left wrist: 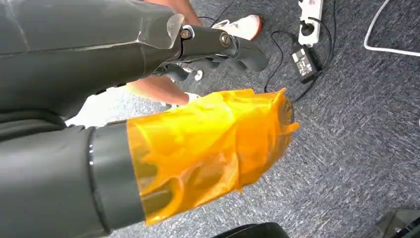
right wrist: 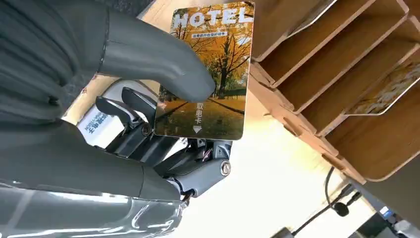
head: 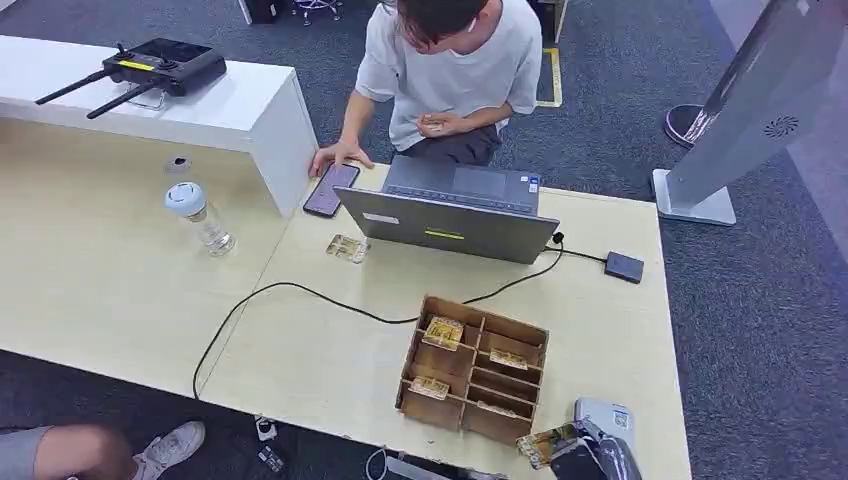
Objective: Pass the card to the sensor for recognition and then transmit it.
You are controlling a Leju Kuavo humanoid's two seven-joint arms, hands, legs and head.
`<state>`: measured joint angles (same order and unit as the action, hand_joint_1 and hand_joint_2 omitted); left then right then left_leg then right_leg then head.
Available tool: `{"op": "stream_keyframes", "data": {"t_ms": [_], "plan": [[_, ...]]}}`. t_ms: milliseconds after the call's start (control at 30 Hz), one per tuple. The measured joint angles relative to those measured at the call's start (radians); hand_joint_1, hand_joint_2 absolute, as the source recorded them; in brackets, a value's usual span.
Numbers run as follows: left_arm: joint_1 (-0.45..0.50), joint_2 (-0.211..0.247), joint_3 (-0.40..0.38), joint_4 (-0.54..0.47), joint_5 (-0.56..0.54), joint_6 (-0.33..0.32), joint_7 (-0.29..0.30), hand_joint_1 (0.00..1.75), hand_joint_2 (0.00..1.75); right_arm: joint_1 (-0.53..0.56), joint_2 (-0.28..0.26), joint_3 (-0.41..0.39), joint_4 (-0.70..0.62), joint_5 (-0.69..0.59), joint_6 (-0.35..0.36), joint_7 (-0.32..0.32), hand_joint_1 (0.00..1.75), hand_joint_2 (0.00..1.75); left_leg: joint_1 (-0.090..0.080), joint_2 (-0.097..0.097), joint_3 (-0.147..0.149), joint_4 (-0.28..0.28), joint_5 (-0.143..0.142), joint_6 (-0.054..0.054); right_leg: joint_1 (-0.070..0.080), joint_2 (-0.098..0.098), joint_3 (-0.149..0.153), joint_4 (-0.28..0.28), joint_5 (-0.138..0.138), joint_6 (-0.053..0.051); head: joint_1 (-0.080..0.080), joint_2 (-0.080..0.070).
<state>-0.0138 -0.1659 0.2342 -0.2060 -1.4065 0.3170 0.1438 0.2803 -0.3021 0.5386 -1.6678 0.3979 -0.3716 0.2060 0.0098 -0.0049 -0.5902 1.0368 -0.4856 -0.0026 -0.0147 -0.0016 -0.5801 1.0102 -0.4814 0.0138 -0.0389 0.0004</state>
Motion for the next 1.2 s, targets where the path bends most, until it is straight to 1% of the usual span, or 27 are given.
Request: {"op": "stream_keyframes", "data": {"t_ms": [233,367,500,800,933,1200], "plan": [[0.001,0.000,0.001,0.000,0.006,0.001,0.002,0.00,0.00,0.004,0.000,-0.009,-0.001,-0.002,-0.035,0.000,1.75,1.75,0.000,0.000,0.000,0.000,0.000,0.000,0.000,0.000,0.000,0.000,0.000,0.000,0.000,0.000],[0.001,0.000,0.002,0.000,0.009,0.001,0.002,0.00,0.00,0.004,0.001,-0.020,-0.006,0.002,-0.043,0.000,1.75,1.75,0.000,0.000,0.000,0.000,0.000,0.000,0.000,0.000,0.000,0.000,0.000,0.000,0.000,0.000],[0.002,0.000,0.002,0.000,0.009,0.001,0.002,0.00,0.00,0.005,0.003,-0.034,-0.005,0.042,-0.039,0.007,1.75,1.75,0.000,0.000,0.000,0.000,0.000,0.000,0.000,0.000,0.000,0.000,0.000,0.000,0.000,0.000],[0.004,-0.001,0.002,0.000,0.009,0.003,0.004,0.00,0.00,0.006,0.021,-0.066,-0.001,0.147,-0.028,0.063,1.75,1.75,0.000,0.000,0.000,0.000,0.000,0.000,0.000,0.000,0.000,0.000,0.000,0.000,0.000,0.000],[0.005,-0.001,0.002,0.000,0.006,0.004,0.004,0.00,0.00,0.008,0.040,-0.090,0.005,0.201,-0.018,0.083,1.75,1.75,0.000,0.000,0.000,0.000,0.000,0.000,0.000,0.000,0.000,0.000,0.000,0.000,0.000,0.000],[0.005,-0.001,0.002,0.000,0.003,0.004,0.005,0.00,0.00,0.009,0.064,-0.118,0.019,0.245,-0.005,0.101,1.75,1.75,0.000,0.000,0.000,0.000,0.000,0.000,0.000,0.000,0.000,0.000,0.000,0.000,0.000,0.000]]}}
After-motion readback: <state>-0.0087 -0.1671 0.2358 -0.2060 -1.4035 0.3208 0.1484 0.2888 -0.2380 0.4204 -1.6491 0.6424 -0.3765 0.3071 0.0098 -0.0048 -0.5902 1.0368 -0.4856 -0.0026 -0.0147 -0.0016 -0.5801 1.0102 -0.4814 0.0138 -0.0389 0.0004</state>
